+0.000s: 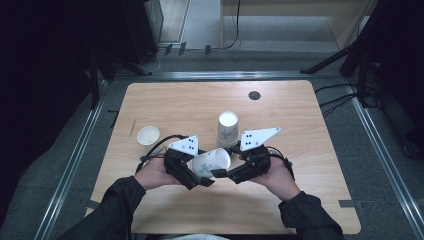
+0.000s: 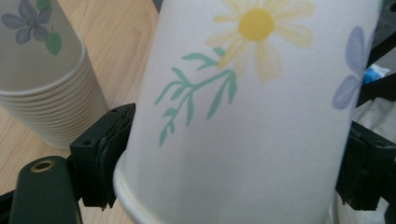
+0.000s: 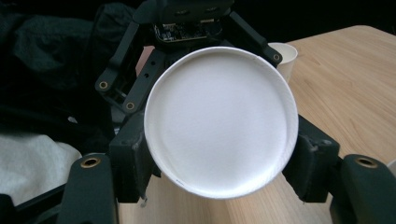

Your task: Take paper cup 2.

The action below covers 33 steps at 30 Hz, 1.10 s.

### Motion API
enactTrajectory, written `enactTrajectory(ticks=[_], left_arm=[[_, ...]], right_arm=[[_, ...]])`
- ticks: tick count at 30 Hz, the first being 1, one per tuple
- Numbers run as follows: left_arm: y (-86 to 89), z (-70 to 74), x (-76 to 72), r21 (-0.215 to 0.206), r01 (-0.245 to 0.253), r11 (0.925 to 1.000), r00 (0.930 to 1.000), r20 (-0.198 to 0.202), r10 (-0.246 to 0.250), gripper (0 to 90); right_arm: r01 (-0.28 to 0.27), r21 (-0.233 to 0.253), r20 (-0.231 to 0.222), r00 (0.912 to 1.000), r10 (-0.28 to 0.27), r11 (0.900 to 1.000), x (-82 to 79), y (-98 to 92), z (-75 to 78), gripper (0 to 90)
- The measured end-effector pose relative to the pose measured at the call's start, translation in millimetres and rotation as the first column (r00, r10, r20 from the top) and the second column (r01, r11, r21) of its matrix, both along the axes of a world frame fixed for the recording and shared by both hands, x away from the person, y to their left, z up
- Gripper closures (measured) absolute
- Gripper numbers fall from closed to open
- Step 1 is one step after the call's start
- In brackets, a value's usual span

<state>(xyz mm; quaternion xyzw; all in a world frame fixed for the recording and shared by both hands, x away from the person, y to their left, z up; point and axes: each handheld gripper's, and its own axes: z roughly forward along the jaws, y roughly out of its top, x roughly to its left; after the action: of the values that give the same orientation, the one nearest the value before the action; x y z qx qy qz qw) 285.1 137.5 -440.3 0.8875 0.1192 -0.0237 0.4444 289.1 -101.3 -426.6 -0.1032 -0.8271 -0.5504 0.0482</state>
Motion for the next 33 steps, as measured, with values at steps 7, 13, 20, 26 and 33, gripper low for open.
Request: enactTrajectory(ticks=[7,13,20,26,33], left_arm=[[7.5,1.2,2.1,-0.047,0.007,0.9989,1.0000,-0.001,-0.008,19.2],[8.8,1.7,1.1,-0.033,0.016,0.9993,0.9999,-0.003,-0.016,23.7],[12.1,3.3,3.4,0.007,0.013,0.9999,0.9999,-0.009,-0.013,24.0],[16.9,3.0,6.2,0.103,-0.003,0.9947,1.0000,0.002,0.003,24.0],[14.4,-6.4,8.5,0.233,0.001,0.9724,1.0000,0.006,-0.003,23.9]], right_arm=[[-0.003,0.036,-0.003,1.0000,0.003,0.999,0.5,-3.0,2.3,34.2],[-0.009,0.031,-0.006,0.9999,0.009,0.999,0.3,-2.5,2.3,34.6],[-0.004,-0.009,0.014,0.9999,0.004,1.000,-0.4,-0.7,-1.0,24.2],[0.011,-0.076,0.029,0.9995,-0.009,0.997,-0.8,-0.2,-8.9,22.0],[0.015,-0.131,0.046,0.9989,-0.009,0.991,-1.3,1.9,-16.5,22.0]])
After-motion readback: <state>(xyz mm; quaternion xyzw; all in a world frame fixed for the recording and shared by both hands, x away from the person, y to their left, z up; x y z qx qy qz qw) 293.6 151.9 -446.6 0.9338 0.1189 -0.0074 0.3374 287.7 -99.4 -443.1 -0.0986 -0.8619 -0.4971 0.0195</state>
